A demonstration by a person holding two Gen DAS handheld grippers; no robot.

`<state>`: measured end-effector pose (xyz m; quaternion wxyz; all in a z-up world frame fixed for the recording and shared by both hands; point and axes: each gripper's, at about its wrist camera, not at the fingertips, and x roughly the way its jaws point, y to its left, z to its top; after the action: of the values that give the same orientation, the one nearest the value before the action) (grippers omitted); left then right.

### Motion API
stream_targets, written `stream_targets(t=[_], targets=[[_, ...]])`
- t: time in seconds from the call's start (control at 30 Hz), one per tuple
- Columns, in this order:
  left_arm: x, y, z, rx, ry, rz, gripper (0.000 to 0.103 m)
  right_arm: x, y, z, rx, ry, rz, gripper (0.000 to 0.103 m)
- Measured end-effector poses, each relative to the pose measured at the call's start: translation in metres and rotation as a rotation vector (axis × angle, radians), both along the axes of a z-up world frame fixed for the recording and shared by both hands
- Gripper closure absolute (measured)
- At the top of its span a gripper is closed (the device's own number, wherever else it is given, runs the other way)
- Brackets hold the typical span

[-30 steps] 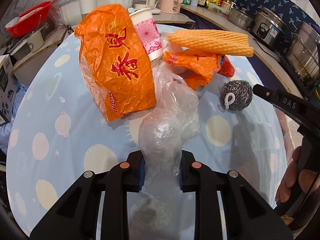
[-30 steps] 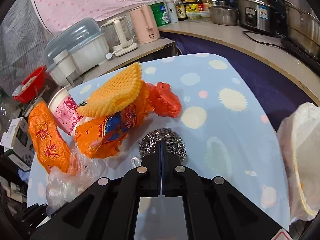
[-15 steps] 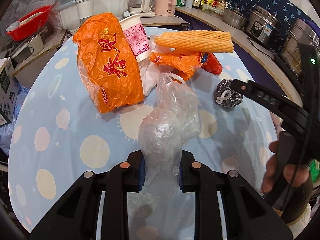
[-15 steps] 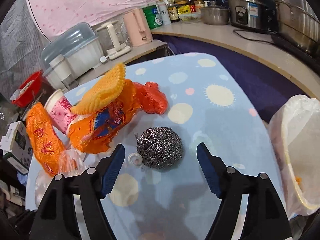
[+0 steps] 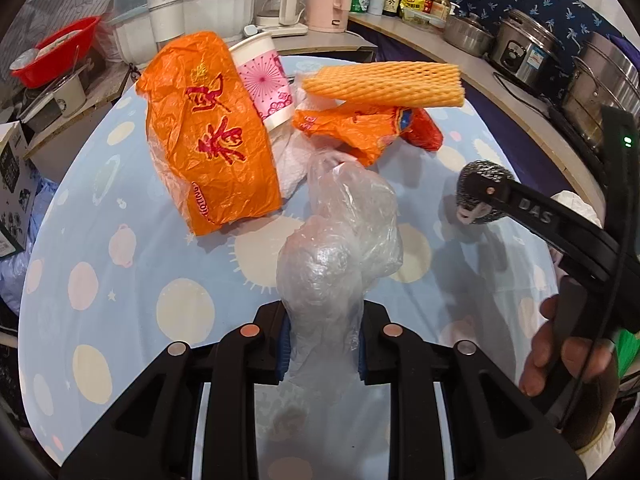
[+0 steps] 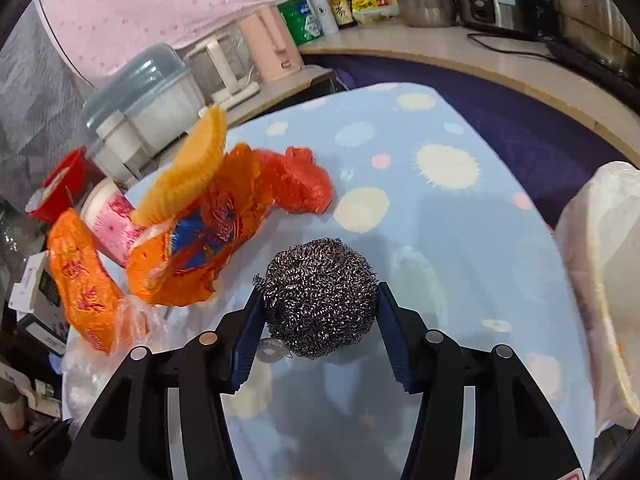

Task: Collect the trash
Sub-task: 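Carry the clear bag and steel wool over the bin and release both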

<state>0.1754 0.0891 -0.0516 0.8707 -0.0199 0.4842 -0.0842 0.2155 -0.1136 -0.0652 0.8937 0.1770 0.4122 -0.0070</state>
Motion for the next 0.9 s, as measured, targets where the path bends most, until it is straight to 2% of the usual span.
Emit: stream_targets(t=[0.23,0.53,0.7,0.9], targets=[[-0.018,-0.016,0.027,-0.01,-0.054,-0.041,0.08,-0.052,-0.027,0.04,0.007,-0.076,-0.044,0.05],[-0.049,-0.072,0.068,-0.03,-0.138,-0.161,0.08,-0.127,-0.088,0.076,-0.047,-0.146,-0.182,0.05],[-0.062,-0.131,0.087,-0.054,-0.173,-0.276,0.08,-0.163,-0.14,0.082,-0.105,-0.135,-0.291,0.05],[-0.07,-0.212,0.092,-0.09,-0.165,-0.433,0.08,-0.184,-0.207,0.075,-0.119,-0.085,-0.395,0.05]])
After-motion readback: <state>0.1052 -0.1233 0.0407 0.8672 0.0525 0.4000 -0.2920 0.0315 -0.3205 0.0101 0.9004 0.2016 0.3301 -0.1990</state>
